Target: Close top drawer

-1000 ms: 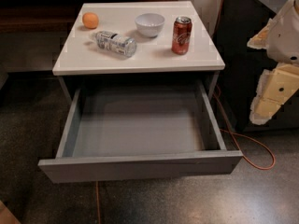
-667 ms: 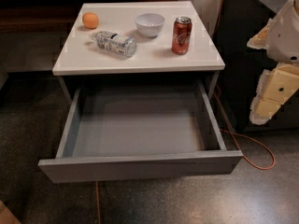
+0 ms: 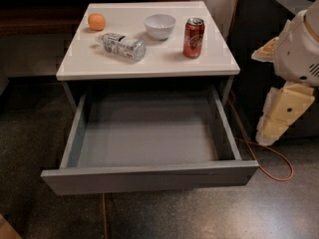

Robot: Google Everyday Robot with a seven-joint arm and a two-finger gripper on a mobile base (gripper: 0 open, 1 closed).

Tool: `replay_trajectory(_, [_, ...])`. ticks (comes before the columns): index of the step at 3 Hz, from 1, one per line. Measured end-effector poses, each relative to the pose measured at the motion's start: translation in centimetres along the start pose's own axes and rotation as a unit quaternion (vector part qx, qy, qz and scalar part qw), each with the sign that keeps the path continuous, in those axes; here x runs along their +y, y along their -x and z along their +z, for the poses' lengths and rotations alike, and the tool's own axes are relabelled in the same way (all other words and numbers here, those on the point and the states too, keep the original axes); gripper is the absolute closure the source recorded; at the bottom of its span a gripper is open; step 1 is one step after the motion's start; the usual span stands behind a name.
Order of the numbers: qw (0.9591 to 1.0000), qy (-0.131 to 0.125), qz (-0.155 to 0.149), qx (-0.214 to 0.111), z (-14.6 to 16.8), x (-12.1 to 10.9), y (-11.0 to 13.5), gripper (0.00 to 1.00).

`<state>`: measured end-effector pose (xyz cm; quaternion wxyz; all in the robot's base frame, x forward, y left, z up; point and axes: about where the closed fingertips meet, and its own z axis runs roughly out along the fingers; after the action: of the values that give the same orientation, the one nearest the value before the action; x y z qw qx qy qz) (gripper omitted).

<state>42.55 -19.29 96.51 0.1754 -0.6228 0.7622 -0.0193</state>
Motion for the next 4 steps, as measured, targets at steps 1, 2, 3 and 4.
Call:
replay_trajectory(1, [0.9987,0.021,-0.03,-0.035,3.3,3.7,2.5,0.0])
replay_trajectory(2, [0.9965,0.046,-0.046,-0.053,6.4,6.3,4.0,0.0])
replay_trajectory(3, [0.9932,0.071,-0.061,-0.069,10.8,8.0,5.6,0.0])
replay_trajectory(4, [0.9897,0.087,-0.073,-0.088,18.5,9.8,9.2,0.0])
